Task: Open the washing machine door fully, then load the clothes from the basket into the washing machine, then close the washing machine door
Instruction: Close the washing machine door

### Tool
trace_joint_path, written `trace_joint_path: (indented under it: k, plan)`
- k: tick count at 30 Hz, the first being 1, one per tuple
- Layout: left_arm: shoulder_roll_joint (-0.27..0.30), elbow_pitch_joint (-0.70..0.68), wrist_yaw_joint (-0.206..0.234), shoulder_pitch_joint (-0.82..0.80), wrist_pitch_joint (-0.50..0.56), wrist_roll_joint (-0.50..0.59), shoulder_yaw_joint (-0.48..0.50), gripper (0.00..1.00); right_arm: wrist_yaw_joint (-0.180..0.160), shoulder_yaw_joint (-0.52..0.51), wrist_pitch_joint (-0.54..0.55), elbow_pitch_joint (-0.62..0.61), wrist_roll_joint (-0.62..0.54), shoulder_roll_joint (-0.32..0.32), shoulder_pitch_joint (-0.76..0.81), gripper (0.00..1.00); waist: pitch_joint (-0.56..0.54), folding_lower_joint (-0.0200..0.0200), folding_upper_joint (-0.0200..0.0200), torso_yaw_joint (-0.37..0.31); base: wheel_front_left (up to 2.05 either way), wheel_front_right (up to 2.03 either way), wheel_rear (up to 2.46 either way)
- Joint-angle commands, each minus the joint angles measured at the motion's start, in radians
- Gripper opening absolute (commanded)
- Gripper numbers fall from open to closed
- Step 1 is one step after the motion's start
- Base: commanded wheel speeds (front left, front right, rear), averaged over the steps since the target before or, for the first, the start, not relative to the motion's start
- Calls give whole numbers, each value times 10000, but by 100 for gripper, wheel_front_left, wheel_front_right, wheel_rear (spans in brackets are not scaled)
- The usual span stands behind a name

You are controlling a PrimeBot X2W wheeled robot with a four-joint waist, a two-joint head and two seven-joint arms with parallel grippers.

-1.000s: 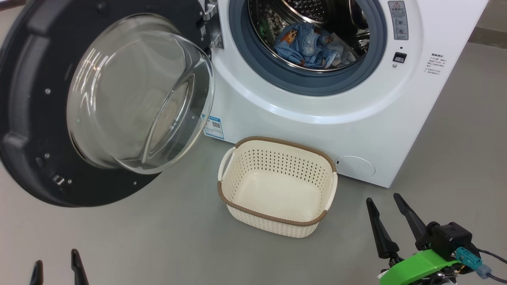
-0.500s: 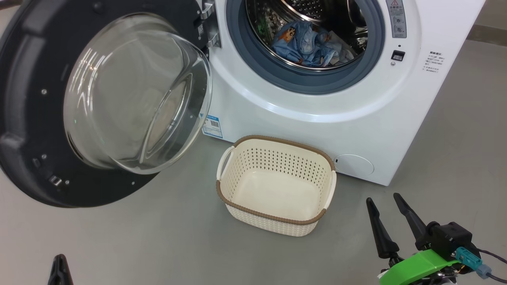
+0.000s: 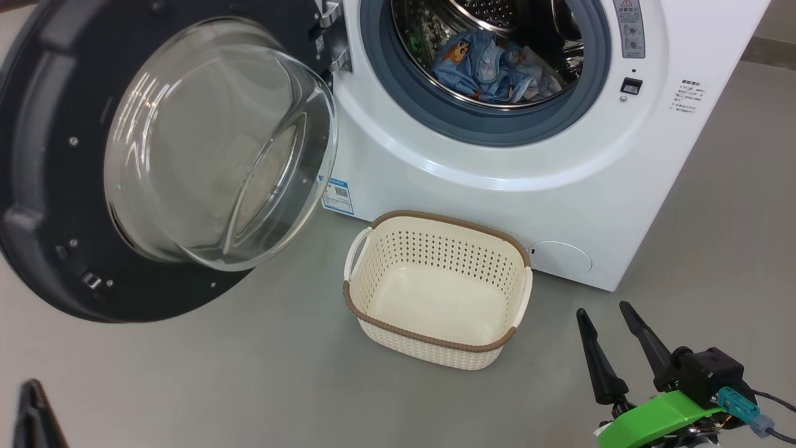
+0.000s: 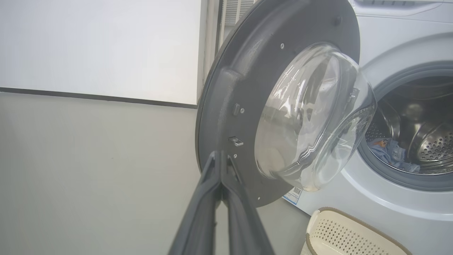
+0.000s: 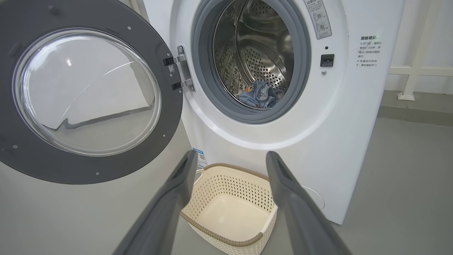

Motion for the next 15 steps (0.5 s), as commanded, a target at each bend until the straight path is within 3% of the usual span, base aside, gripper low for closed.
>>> trace_joint_path:
  k: [1,8,15]
  plan:
    - [106,-338,-69,-490,-53,26,414,0,16,199,-1,-283,-17,-76,-151,100,12,0,-1,6,0,0,0]
    - [197,-446,-843,-1290,-53,-283,1496,0,16,160,5,-323,5,-45,-117,100,28,0,-1,8,0,0,0]
    - [543,247,-1395,-2216,-53,-1423,2492,0,16,201,-2,-330,21,-16,-125,100,55,0,-1,-142,0,0,0]
